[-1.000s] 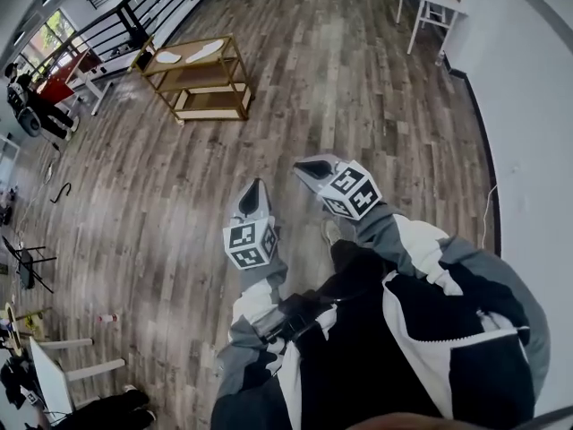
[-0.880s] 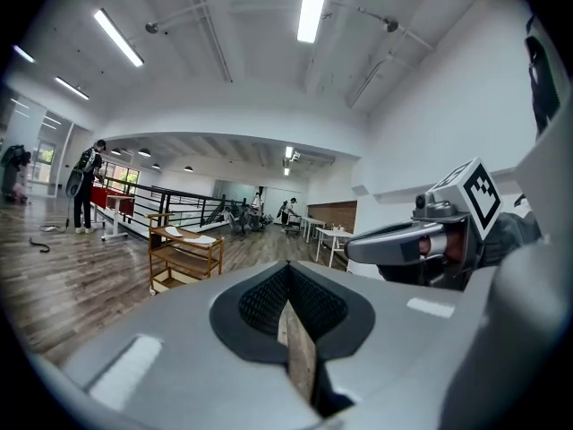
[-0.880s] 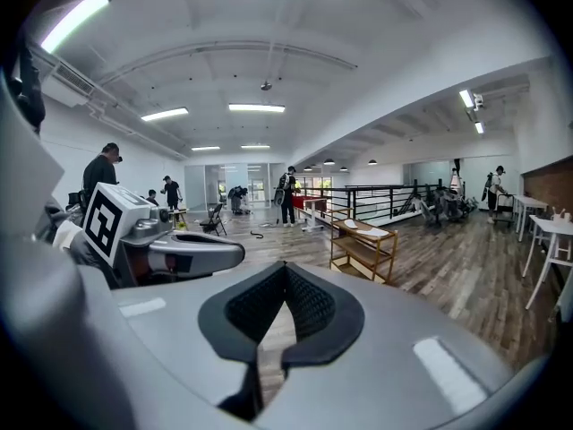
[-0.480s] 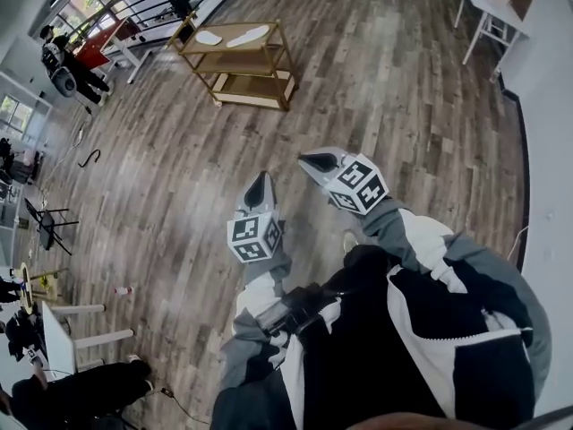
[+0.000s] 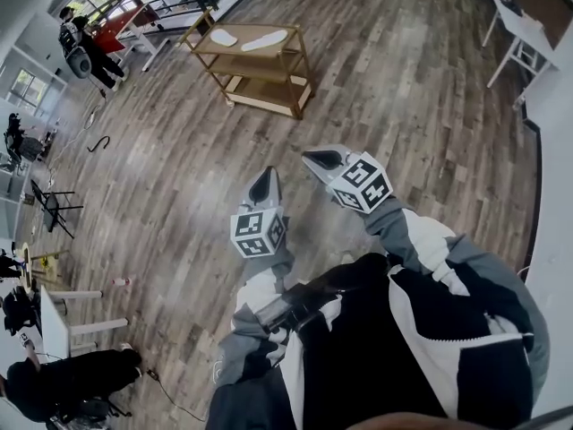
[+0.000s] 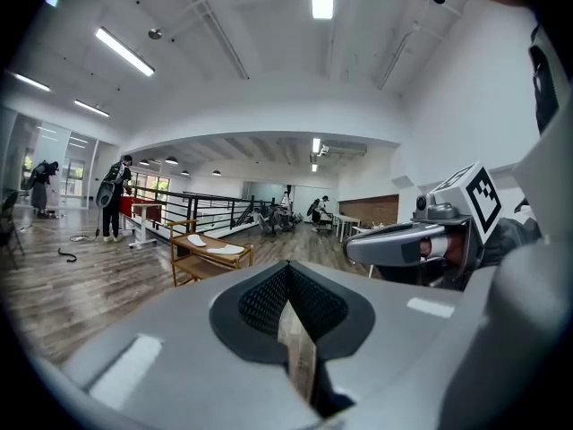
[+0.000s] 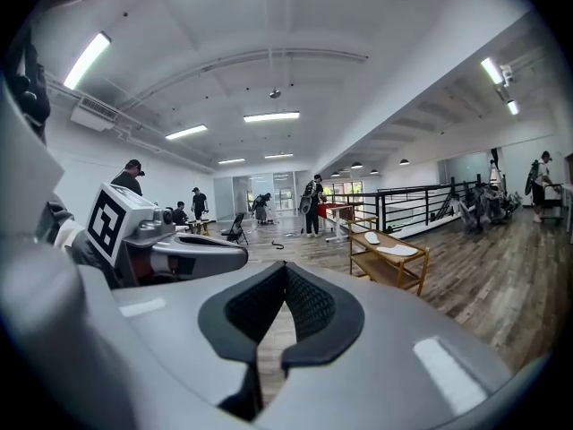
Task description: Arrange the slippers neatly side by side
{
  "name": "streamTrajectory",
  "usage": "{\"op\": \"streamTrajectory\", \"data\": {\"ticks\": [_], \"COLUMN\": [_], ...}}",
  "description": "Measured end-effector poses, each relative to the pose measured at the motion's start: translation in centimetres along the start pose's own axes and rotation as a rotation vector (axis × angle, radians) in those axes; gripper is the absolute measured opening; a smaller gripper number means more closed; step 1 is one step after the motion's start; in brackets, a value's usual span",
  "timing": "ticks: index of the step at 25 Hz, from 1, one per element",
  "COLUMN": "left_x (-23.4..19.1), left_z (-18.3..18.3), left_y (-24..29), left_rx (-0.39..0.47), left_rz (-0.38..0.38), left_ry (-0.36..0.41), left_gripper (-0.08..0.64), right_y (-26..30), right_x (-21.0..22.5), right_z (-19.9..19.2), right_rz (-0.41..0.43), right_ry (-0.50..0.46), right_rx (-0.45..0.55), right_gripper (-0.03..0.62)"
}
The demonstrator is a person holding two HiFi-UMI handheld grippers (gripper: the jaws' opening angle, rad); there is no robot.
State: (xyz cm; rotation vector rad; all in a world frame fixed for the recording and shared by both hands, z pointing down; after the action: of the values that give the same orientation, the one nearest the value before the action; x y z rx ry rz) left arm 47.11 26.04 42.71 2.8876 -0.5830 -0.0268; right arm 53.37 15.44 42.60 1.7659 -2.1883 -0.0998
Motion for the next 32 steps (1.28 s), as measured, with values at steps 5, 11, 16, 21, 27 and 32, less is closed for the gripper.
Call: {"op": "streamTrajectory", "data": {"ticks": [5, 11, 16, 21, 27, 32], "left_x": [0.0, -0.4, -0.6, -2.4, -7.6, -13.7], "left_z": [0.1, 0.3, 0.7, 0.9, 1.6, 3.0], "left_y": [2.4, 4.9, 7.5, 9.8, 12.4, 14.6], "left_rx": [-0.018, -0.027, -0.029, -0.011, -0.011, -0.010], "left_rz": [0.011, -0.003, -0.037, -0.064, -0.088, -0.110], "left_ry": [-0.003, -0.002, 0.000, 0.003, 0.002, 0.017], "left_gripper": [0.002, 0.002, 0.002, 0.002, 0.002, 0.002], "right_y": [0.2, 0.9, 1.2, 3.2, 8.4, 14.1], "right_x": [2.6, 4.7, 6.7, 8.1, 9.4, 10.0], "right_z": [0.0, 0.4, 0.6, 1.1, 3.4, 6.2], "right_rz": [0.006, -0.005, -0.039, -0.065, -0.087, -0.114], "right_ry": [0.021, 0.036, 0.047, 0.042, 0.041, 0.043], "right_rx": [0.002, 0.001, -0.003, -0.009, -0.006, 0.007], "right_gripper": [0.006, 0.006, 0.006, 0.008, 0.008, 0.008]}}
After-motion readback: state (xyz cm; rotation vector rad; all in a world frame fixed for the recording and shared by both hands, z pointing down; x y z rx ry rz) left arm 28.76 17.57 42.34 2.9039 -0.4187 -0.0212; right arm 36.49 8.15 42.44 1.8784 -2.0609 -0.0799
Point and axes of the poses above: the fingertips, and each gripper's own axes: y forward along the fingers, x to its right, z out of its top, the point moved 4 cm from there along -y, backward along the fingers, and after that the axes turned 7 degrees about y, right-handed, at the moved point
